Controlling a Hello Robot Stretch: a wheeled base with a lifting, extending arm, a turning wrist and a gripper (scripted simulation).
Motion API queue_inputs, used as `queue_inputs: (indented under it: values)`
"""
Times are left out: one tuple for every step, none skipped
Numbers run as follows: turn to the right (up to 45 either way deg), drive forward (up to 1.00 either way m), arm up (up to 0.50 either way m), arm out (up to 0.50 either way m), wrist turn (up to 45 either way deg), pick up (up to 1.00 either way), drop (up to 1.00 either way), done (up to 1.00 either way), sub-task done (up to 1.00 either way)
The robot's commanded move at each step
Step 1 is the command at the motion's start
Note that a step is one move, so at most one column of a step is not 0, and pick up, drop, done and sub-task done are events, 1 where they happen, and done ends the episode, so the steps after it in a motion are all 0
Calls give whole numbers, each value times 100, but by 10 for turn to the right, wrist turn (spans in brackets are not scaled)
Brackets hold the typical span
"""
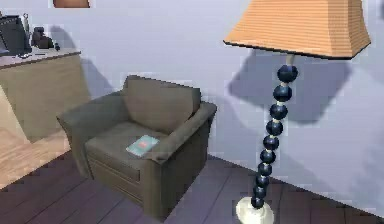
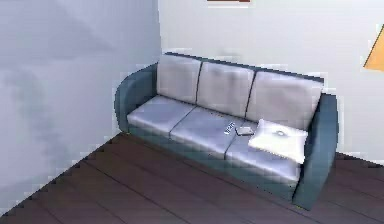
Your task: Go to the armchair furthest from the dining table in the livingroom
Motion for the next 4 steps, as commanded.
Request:
queue_inputs:
  values:
    - [-450, 0, 0, 0, 0, 0, 0, 0, 0]
    - [-450, 0, 0, 0, 0, 0, 0, 0, 0]
    - [-450, 0, 0, 0, 0, 0, 0, 0, 0]
    - [-150, 0, 0, 0, 0, 0, 0, 0, 0]
